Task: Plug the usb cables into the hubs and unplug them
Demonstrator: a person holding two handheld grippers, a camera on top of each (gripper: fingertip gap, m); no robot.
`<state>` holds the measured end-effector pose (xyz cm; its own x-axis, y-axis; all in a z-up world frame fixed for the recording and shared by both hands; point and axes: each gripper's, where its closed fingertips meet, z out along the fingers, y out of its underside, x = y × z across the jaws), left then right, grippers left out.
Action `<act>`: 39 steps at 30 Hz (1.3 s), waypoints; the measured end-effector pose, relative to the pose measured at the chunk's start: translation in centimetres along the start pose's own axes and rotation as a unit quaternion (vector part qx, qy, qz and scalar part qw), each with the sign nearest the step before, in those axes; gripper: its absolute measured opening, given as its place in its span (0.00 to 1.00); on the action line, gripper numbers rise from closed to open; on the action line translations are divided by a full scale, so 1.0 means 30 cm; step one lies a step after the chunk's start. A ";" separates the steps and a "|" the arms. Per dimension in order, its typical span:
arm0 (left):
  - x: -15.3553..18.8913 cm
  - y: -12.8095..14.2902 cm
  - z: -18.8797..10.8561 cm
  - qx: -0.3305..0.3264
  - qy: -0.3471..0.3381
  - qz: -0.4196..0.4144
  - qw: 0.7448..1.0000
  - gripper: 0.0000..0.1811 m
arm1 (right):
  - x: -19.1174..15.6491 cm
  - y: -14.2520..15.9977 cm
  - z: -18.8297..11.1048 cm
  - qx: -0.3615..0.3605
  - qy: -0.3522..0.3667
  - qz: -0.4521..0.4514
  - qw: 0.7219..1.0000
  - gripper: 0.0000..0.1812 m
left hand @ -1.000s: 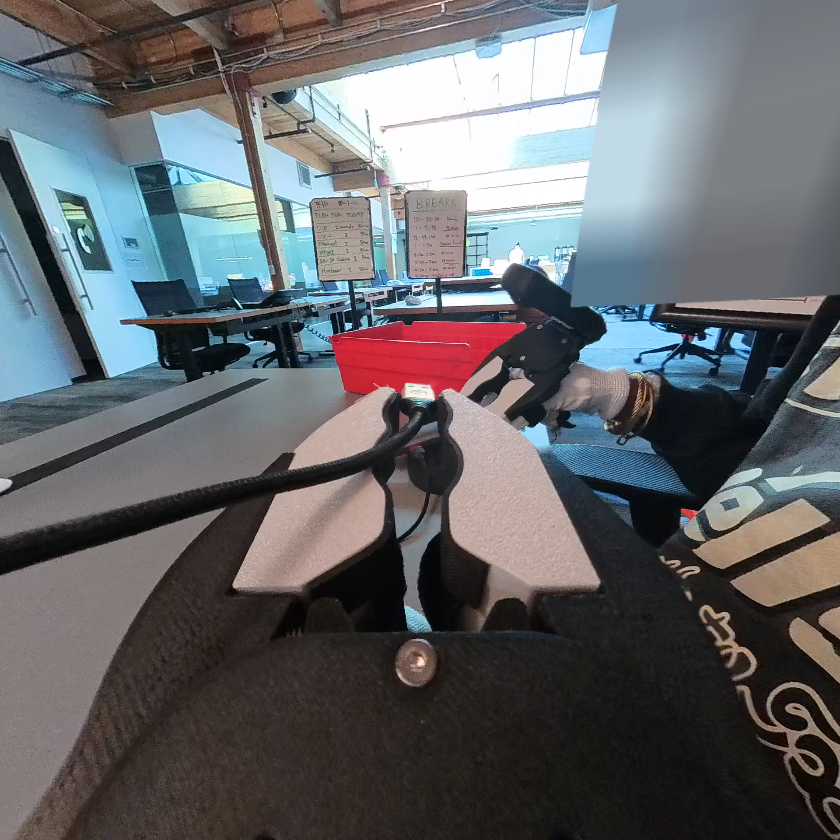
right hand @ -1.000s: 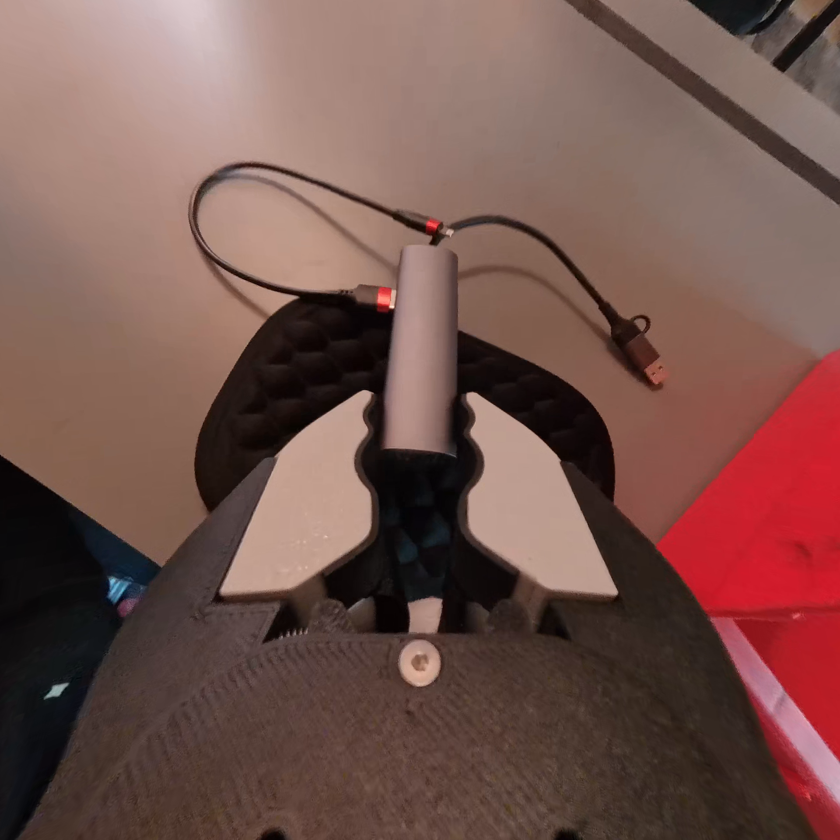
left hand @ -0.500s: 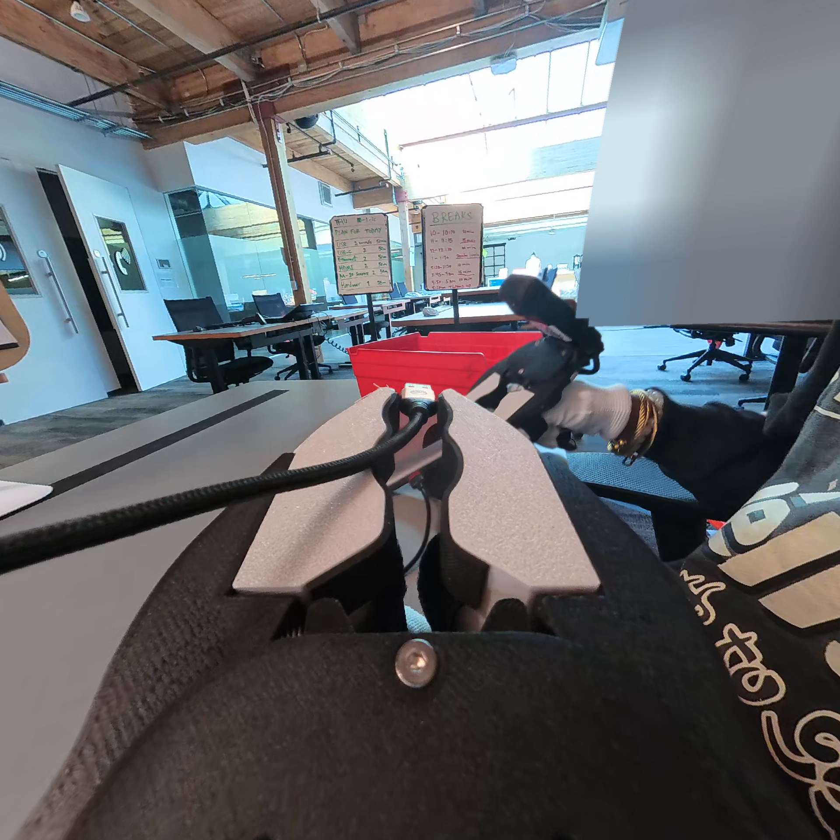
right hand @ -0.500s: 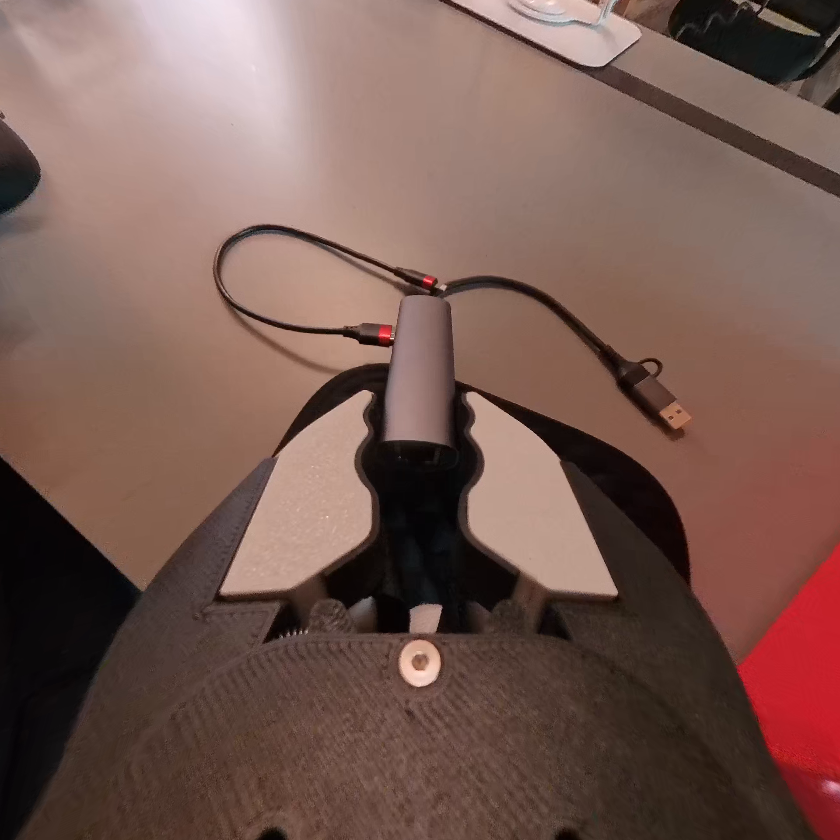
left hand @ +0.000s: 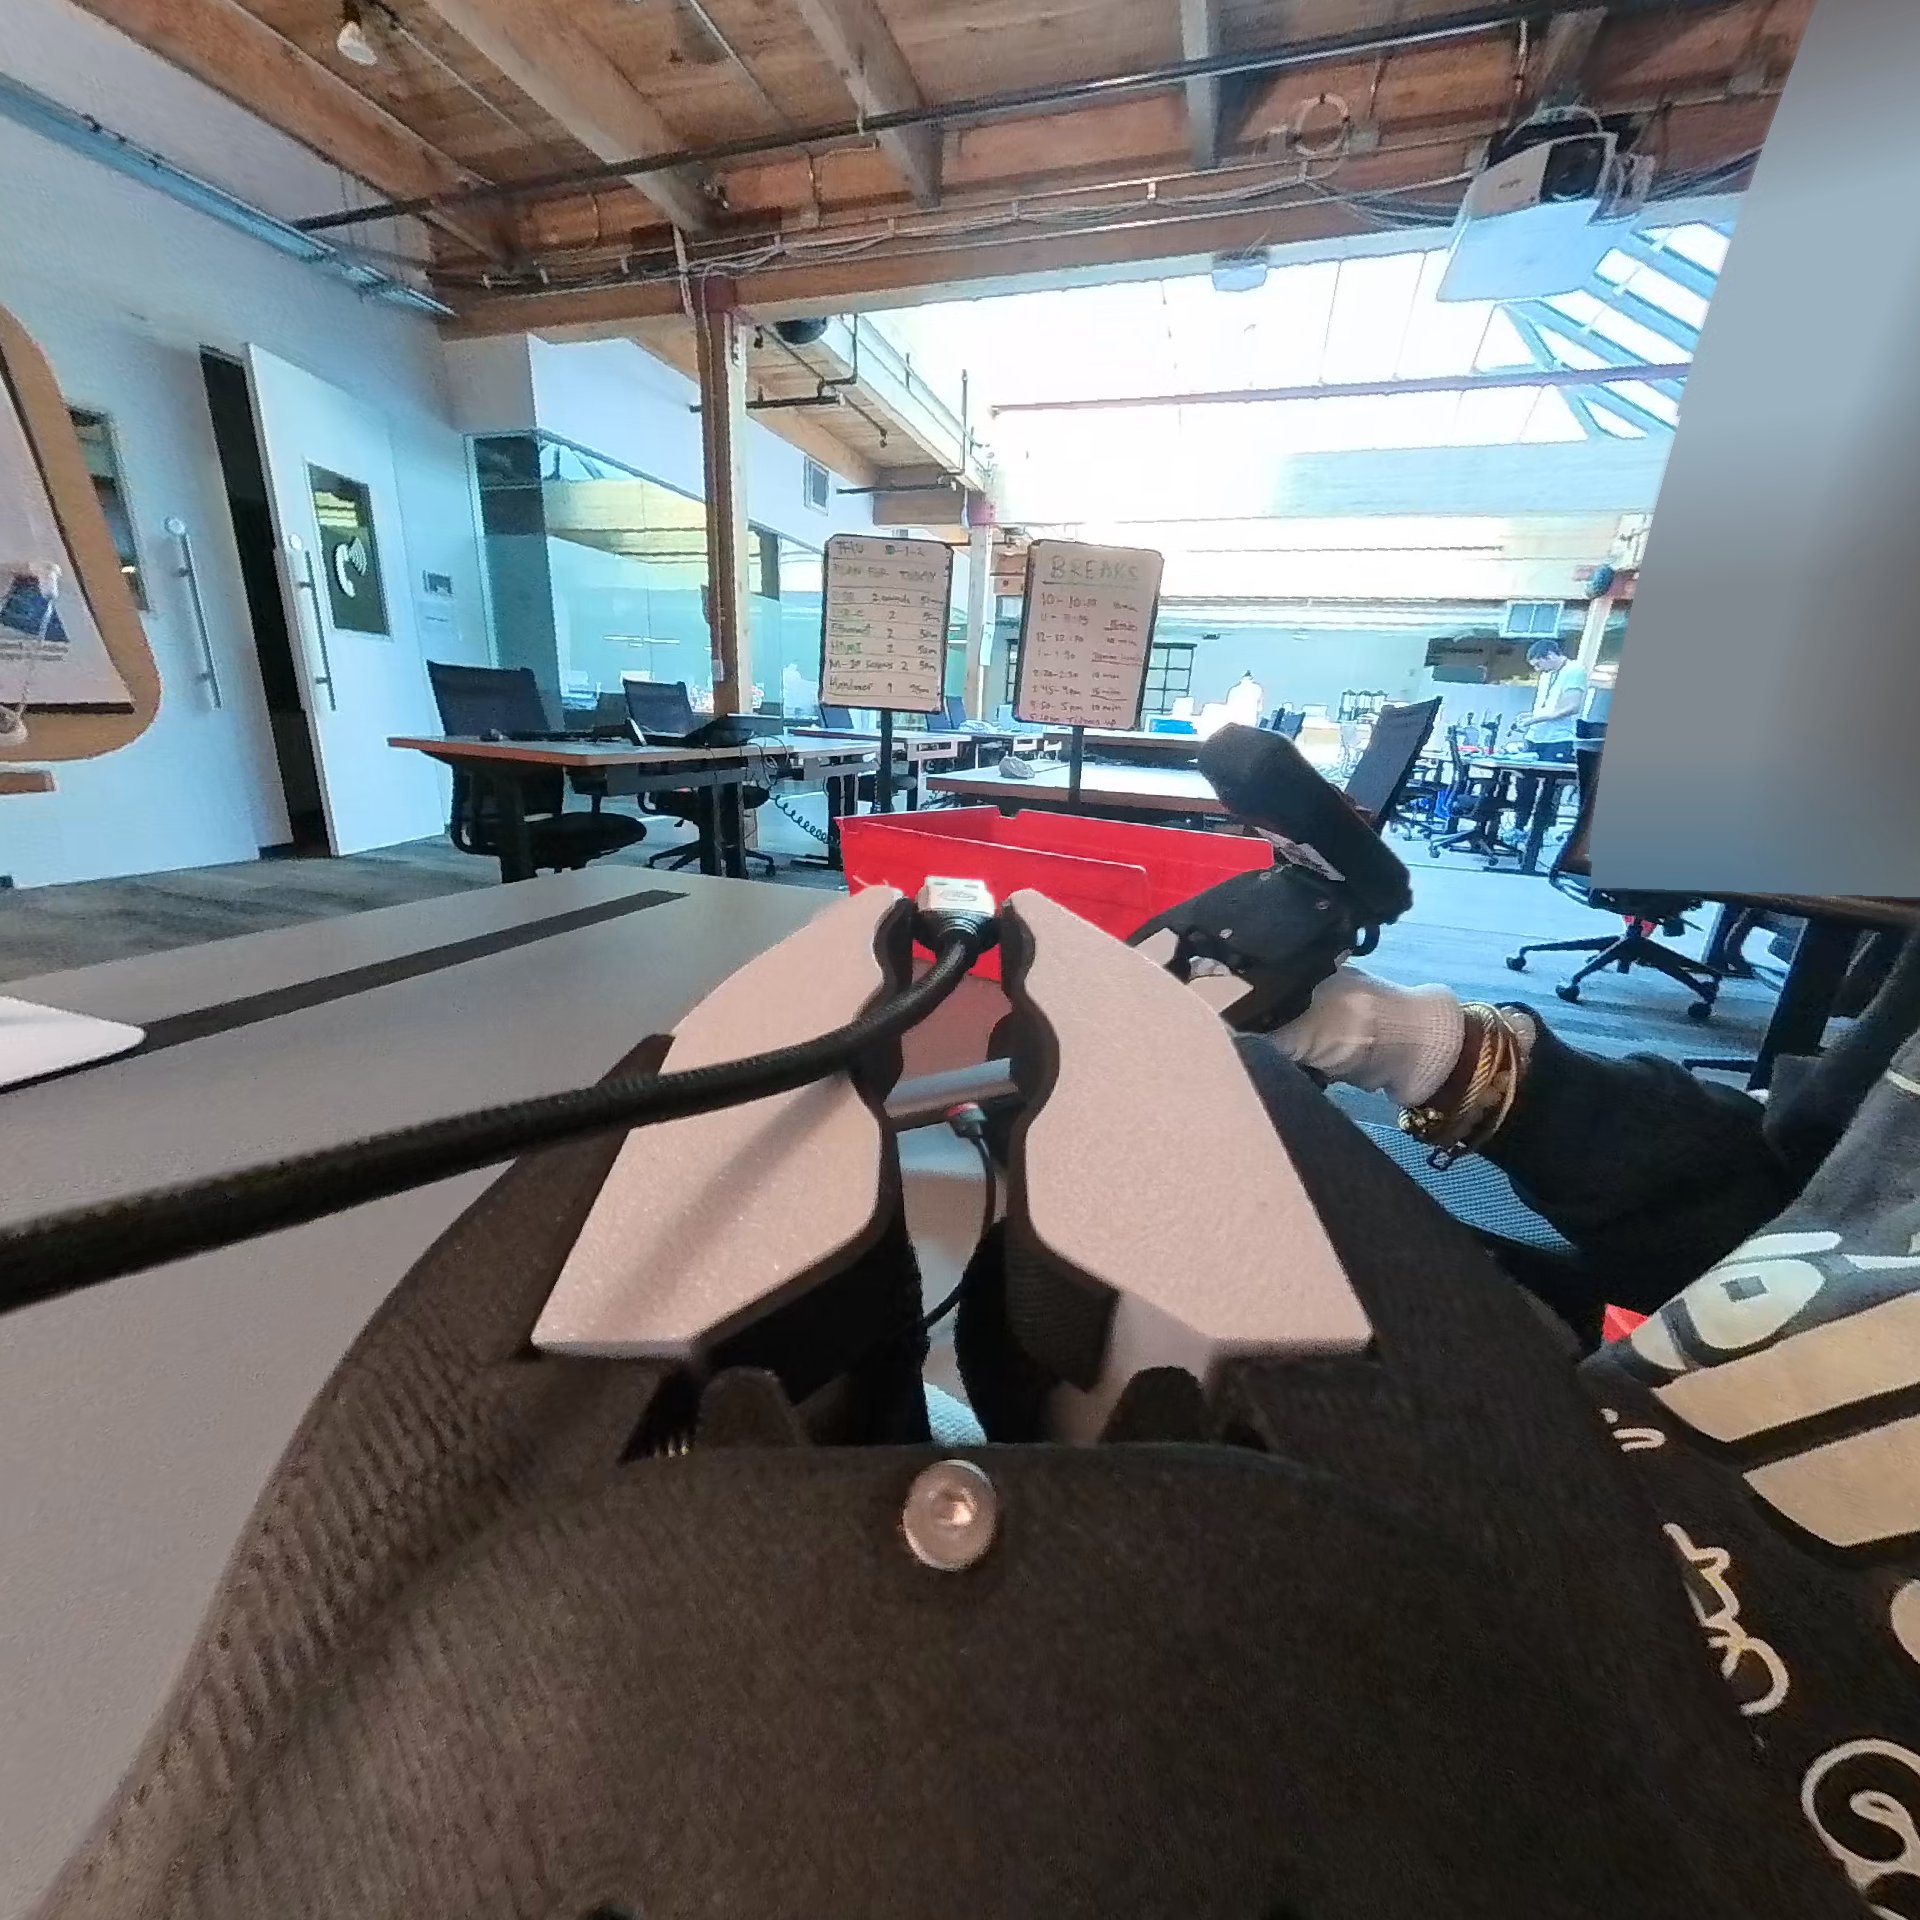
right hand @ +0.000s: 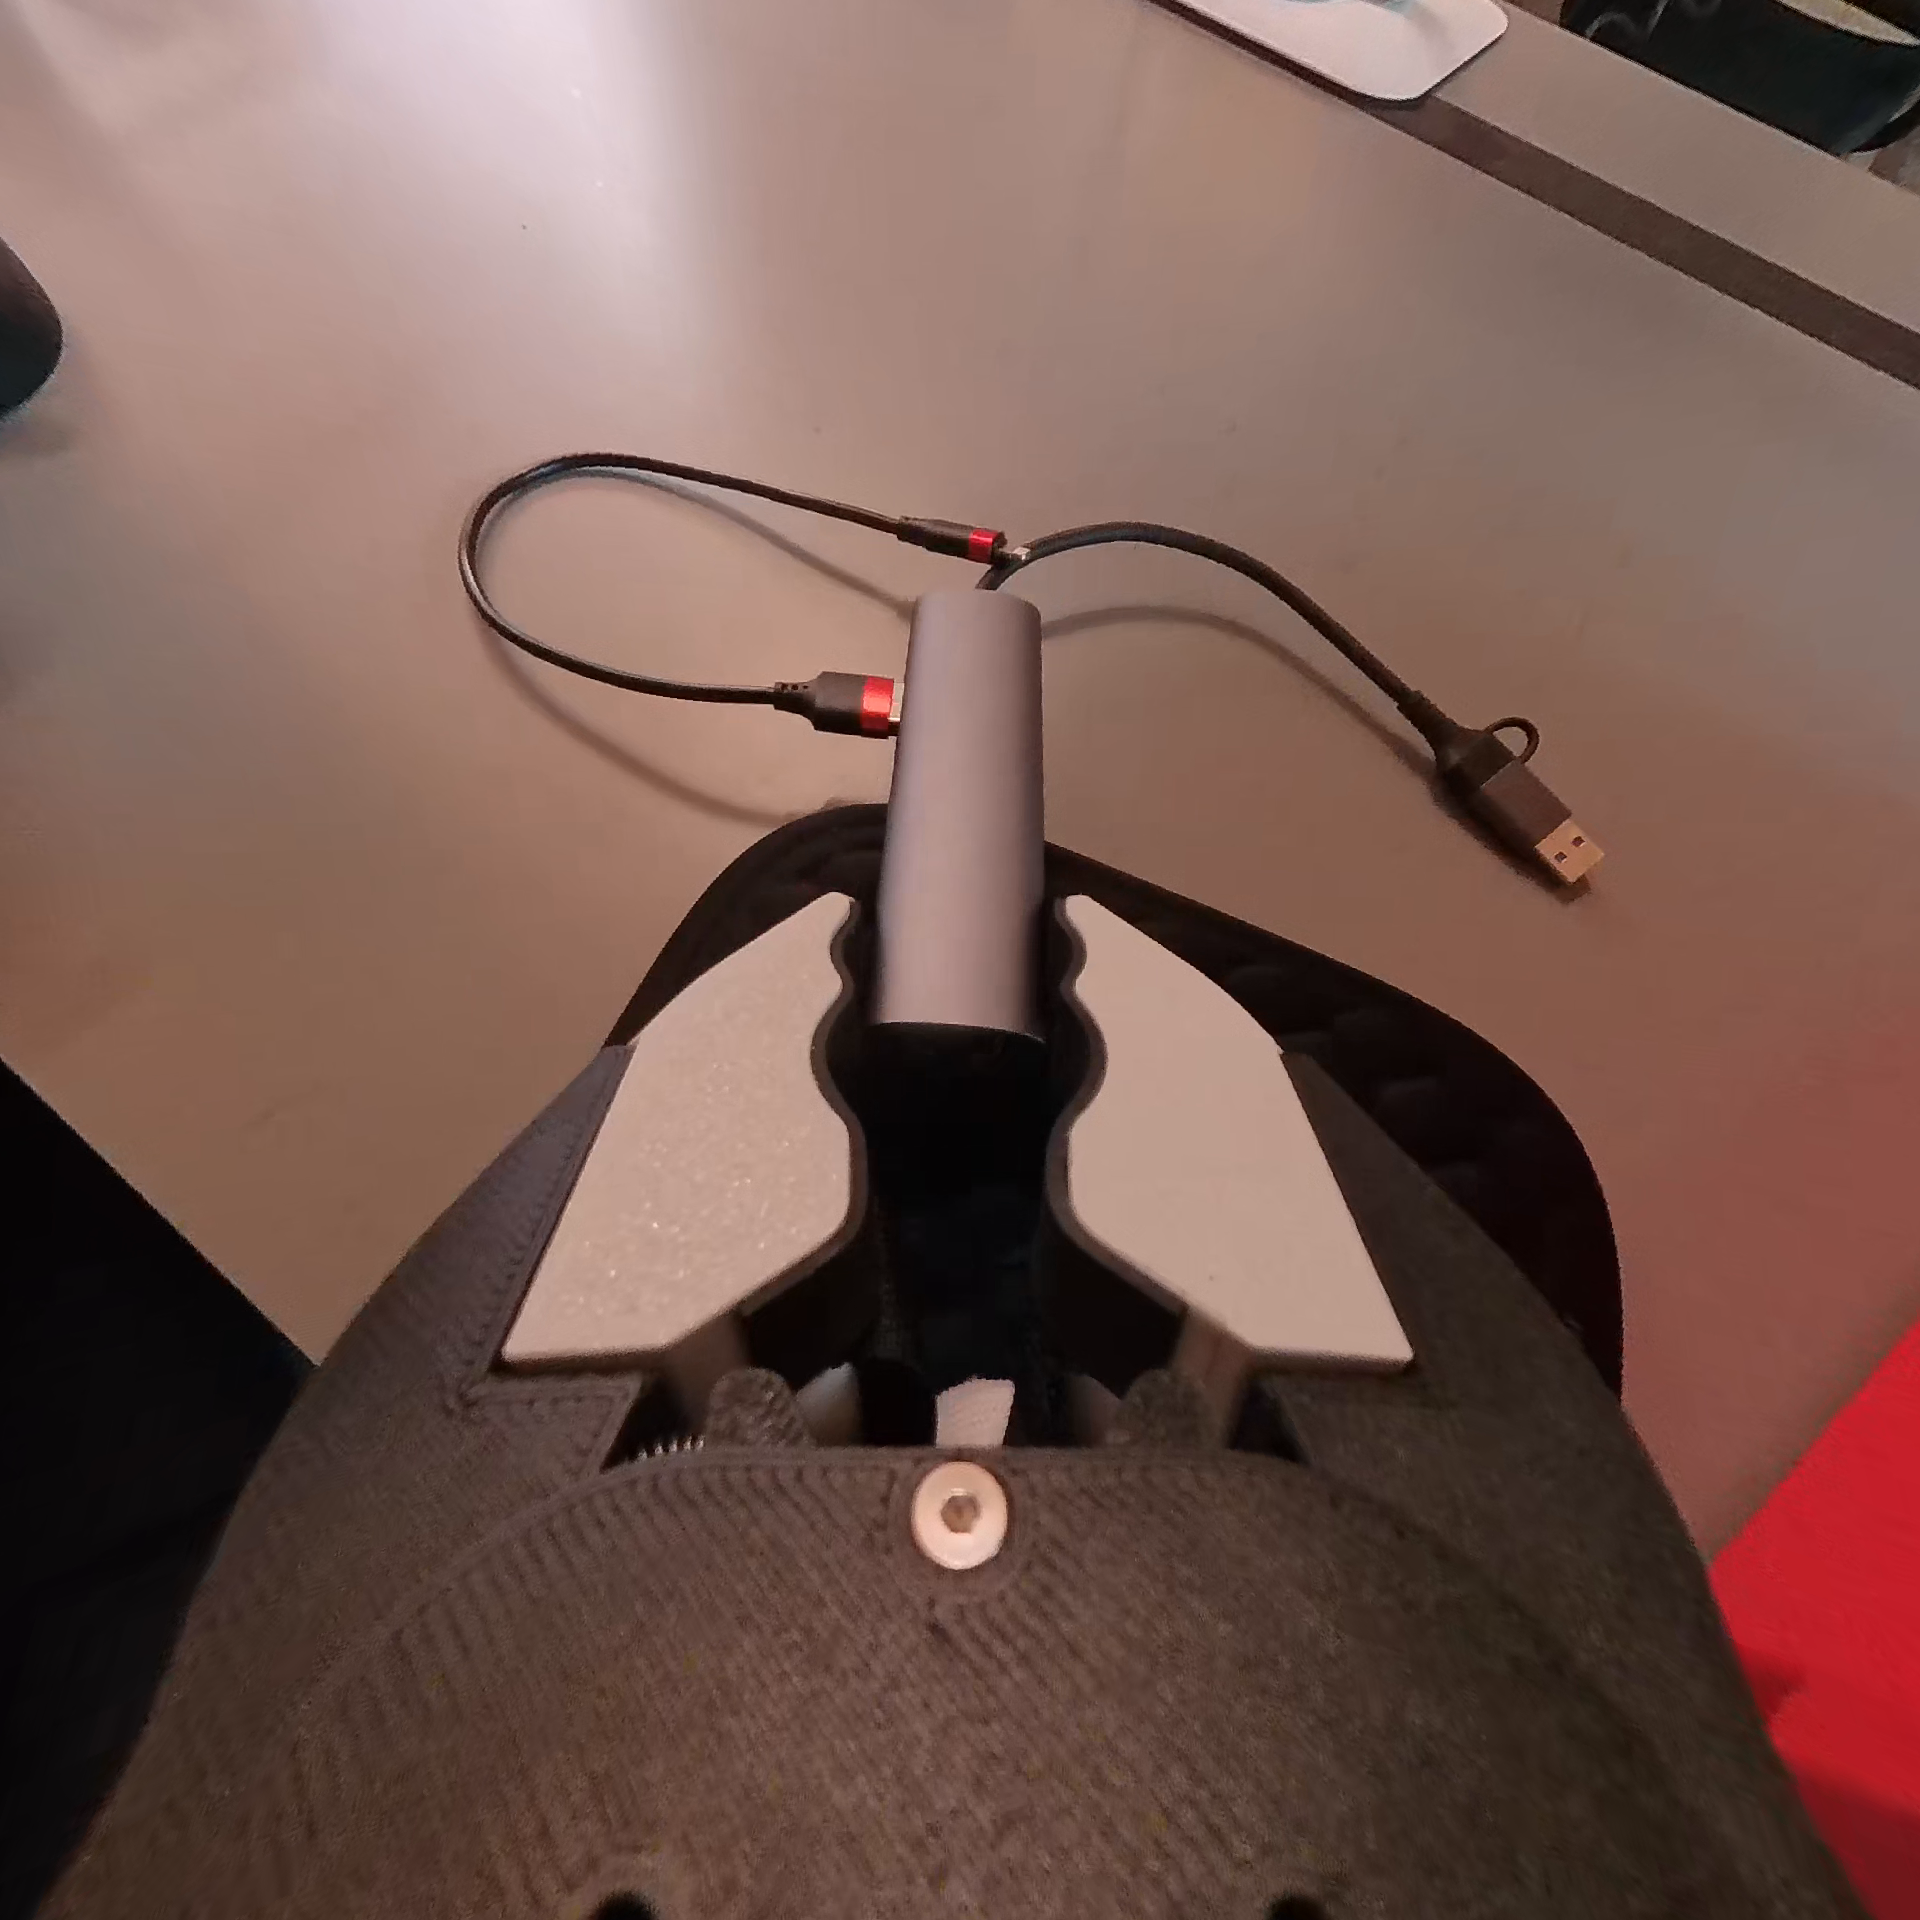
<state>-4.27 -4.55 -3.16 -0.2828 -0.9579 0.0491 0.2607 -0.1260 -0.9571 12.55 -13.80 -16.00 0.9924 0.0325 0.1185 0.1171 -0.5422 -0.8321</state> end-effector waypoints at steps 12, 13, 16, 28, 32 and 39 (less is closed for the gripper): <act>-0.002 0.002 -0.001 -0.002 -0.004 0.004 1.000 0.08 | 0.000 0.001 0.000 0.000 0.000 0.001 1.000 0.18; -0.002 0.001 -0.001 -0.001 -0.004 0.006 1.000 0.08 | 0.000 0.001 0.000 0.000 0.001 0.001 1.000 0.18; -0.002 -0.002 -0.003 0.001 -0.006 0.009 1.000 0.08 | 0.000 0.002 0.001 -0.002 0.002 0.000 1.000 0.18; -0.001 0.012 0.003 -0.011 -0.008 0.021 1.000 0.08 | 0.001 0.004 0.003 -0.003 -0.001 0.007 1.000 0.18; -0.003 0.007 0.001 -0.007 -0.009 0.017 1.000 0.08 | 0.001 0.004 0.003 -0.003 -0.002 0.008 1.000 0.18; -0.003 0.008 0.002 -0.007 -0.007 0.014 1.000 0.08 | 0.001 0.004 0.003 -0.004 -0.002 0.009 1.000 0.18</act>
<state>-4.13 -4.51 -3.36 -0.2620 -0.9647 0.0261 0.2561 -0.0956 -0.9619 12.61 -13.79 -16.14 0.9945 0.0255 0.1017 0.0989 -0.5489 -0.8300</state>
